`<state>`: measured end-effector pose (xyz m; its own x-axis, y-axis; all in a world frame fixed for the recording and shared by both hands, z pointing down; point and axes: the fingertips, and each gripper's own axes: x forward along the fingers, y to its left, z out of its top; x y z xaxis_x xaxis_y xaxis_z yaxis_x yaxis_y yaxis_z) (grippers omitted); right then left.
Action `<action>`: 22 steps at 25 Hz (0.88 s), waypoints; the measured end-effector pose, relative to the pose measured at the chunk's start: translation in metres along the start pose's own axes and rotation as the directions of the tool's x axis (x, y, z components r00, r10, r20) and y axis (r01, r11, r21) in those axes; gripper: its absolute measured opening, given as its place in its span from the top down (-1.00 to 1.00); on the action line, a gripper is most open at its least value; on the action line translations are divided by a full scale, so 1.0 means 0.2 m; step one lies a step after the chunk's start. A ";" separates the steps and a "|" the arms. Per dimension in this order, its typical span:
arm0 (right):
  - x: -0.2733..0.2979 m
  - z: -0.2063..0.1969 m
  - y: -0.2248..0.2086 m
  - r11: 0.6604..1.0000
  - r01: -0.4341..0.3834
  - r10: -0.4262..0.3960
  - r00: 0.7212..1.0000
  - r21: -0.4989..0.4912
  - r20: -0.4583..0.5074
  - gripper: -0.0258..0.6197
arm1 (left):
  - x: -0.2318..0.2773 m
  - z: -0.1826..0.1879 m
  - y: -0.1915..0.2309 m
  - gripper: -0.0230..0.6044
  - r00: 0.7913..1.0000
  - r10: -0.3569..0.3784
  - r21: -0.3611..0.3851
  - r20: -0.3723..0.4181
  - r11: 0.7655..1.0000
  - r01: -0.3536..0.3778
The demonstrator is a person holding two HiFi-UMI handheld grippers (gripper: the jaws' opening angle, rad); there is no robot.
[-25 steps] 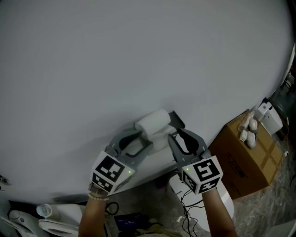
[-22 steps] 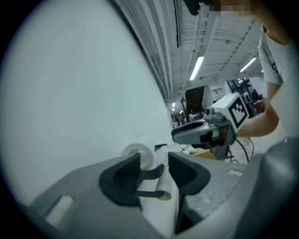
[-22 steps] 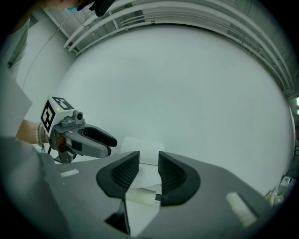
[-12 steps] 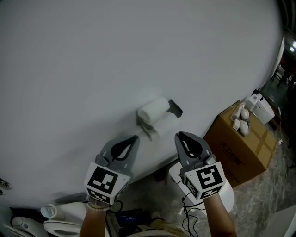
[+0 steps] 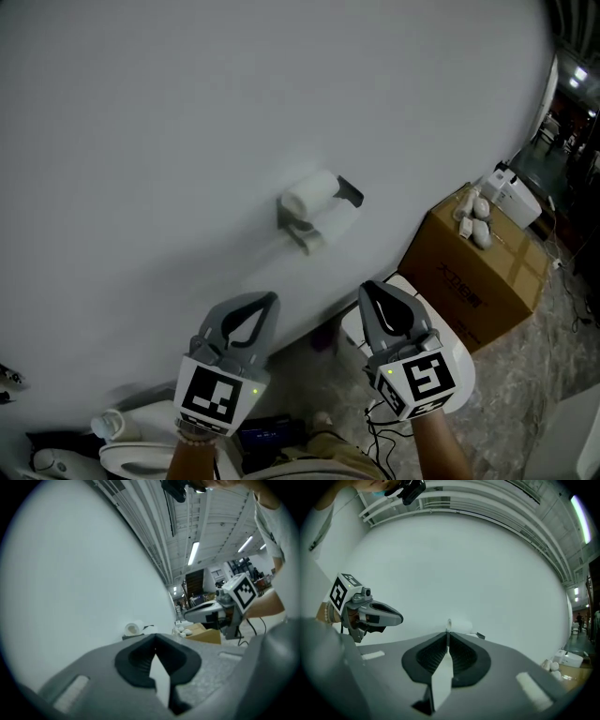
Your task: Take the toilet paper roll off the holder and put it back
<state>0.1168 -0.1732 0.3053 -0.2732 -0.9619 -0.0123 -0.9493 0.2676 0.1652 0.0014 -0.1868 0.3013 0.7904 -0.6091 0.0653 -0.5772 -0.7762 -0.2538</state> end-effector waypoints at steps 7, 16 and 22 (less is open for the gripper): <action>-0.22 -0.04 0.18 0.999 0.038 -0.038 0.999 -0.007 -0.019 0.86 | -0.23 -0.08 -0.12 0.95 0.999 -0.040 -0.030 -0.009 0.999 0.039; -0.43 -0.09 0.35 0.998 0.057 -0.056 0.998 0.027 -0.039 0.86 | -0.46 -0.13 -0.23 0.95 0.998 -0.052 -0.036 -0.027 0.998 0.051; -0.50 -0.13 0.44 0.996 0.062 -0.059 0.997 0.058 -0.051 0.86 | -0.56 -0.15 -0.28 0.95 0.998 -0.060 -0.045 -0.034 0.997 0.058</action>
<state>0.0640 -0.0542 0.3462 -0.2082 -0.9777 0.0284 -0.9719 0.2100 0.1062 -0.0603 -0.0796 0.3377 0.8161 -0.5667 0.1136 -0.5387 -0.8170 -0.2055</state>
